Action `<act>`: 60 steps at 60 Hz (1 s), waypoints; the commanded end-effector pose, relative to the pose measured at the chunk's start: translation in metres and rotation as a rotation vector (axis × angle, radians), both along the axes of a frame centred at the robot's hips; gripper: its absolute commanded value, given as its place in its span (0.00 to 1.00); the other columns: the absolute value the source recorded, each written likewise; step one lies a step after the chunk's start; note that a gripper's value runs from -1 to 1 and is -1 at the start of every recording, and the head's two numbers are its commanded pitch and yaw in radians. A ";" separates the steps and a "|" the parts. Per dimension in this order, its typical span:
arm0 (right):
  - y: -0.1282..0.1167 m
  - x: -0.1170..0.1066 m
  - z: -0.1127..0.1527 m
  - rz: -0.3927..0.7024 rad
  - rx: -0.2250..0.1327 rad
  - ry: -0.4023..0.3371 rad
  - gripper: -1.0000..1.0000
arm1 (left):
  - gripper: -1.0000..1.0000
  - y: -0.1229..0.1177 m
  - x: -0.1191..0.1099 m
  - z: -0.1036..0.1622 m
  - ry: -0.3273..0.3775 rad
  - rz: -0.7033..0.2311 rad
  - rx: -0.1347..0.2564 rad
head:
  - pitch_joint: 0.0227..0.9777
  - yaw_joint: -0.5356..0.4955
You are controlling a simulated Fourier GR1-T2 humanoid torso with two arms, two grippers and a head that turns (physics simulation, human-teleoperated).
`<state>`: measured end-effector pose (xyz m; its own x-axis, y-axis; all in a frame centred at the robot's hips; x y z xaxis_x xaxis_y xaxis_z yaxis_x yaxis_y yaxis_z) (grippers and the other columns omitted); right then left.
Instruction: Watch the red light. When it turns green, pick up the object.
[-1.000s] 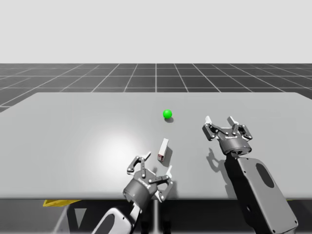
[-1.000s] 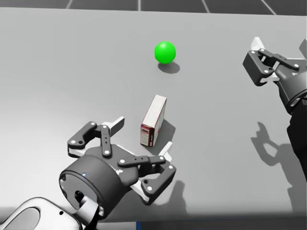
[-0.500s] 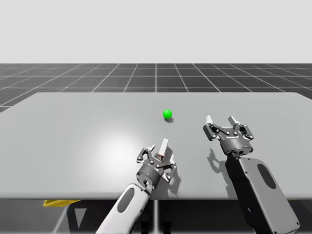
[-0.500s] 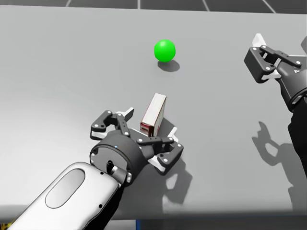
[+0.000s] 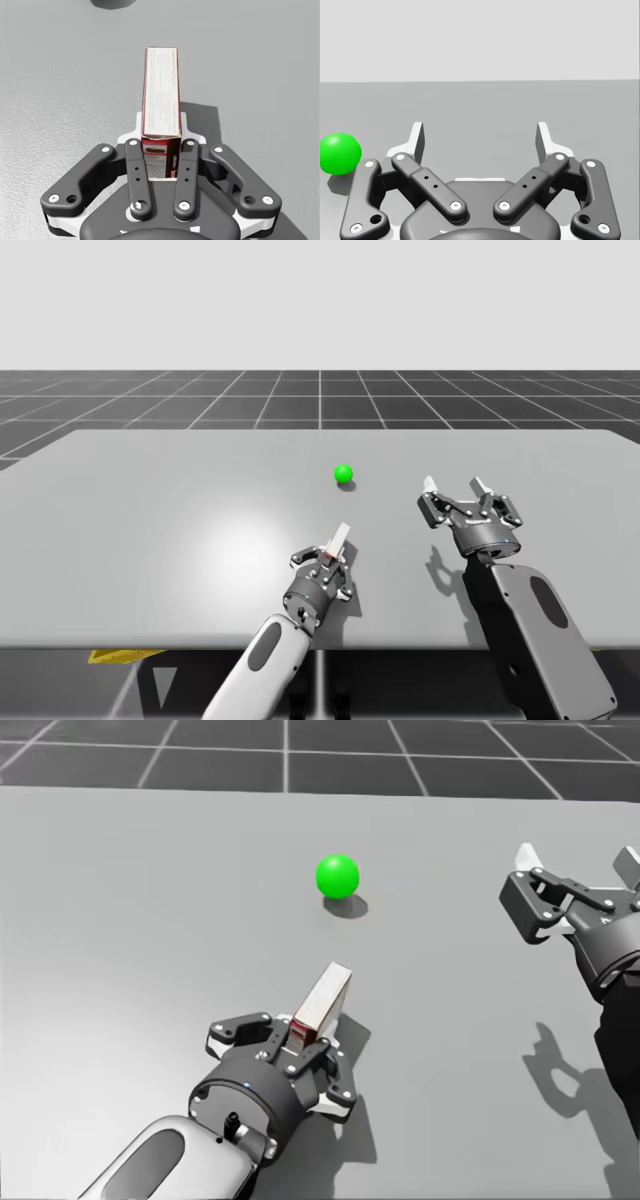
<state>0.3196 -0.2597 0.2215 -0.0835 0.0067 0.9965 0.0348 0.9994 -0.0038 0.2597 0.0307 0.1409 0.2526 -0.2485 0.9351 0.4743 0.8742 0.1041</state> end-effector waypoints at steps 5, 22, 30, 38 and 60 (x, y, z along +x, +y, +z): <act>-0.001 0.001 0.000 -0.003 -0.003 0.000 0.00 | 1.00 0.001 -0.006 -0.012 0.027 -0.063 0.029 | 0.65 0.44; -0.002 0.001 -0.001 -0.009 -0.005 -0.002 0.00 | 1.00 0.001 -0.006 -0.015 0.028 -0.067 0.036 | 0.46 0.44; -0.002 0.001 -0.001 -0.011 -0.008 -0.002 0.00 | 1.00 0.001 -0.006 -0.014 0.026 -0.067 0.031 | 0.43 0.44; -0.002 0.001 -0.002 -0.010 -0.009 -0.001 0.00 | 1.00 0.003 -0.006 0.001 0.010 -0.093 0.018 | 0.43 0.44; -0.002 0.003 -0.003 -0.010 -0.018 0.002 0.00 | 1.00 0.014 0.010 0.049 -0.081 -0.117 0.022 | 0.43 0.44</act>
